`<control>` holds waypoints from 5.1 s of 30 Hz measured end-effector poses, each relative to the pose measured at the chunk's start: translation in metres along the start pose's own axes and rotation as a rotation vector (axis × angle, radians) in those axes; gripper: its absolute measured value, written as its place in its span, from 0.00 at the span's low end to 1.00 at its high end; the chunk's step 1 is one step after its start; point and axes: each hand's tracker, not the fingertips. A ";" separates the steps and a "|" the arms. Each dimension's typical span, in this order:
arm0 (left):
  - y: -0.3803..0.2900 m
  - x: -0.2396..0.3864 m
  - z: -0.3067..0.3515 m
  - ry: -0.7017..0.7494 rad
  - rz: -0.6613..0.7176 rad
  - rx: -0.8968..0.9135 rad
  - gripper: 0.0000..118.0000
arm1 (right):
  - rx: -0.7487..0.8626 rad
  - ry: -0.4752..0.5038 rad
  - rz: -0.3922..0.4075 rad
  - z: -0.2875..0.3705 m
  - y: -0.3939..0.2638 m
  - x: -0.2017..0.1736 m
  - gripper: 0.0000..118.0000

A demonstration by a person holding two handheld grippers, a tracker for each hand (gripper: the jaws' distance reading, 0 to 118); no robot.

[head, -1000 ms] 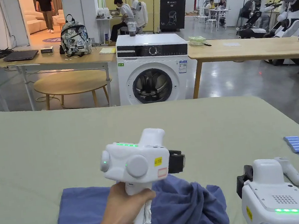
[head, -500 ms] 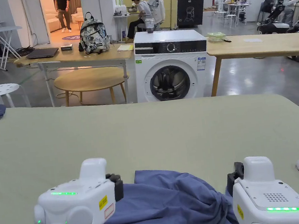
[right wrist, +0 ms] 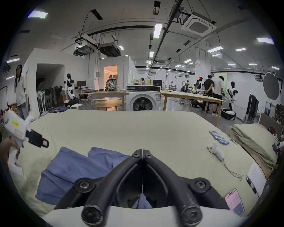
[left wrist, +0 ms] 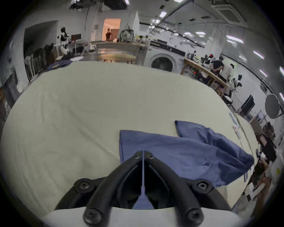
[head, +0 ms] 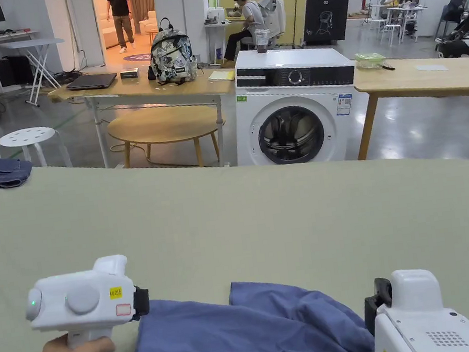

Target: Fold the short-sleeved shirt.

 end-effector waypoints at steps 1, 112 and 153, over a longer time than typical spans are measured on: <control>0.010 -0.003 -0.011 0.003 0.006 -0.030 0.24 | -0.006 -0.002 0.001 -0.003 -0.001 0.001 0.00; 0.117 -0.046 0.206 0.404 -0.065 0.458 0.00 | 0.018 -0.215 0.118 -0.077 0.221 0.105 0.01; -0.144 -0.006 0.168 0.359 -0.108 0.364 0.39 | -0.085 -0.072 0.057 0.050 -0.029 0.051 0.51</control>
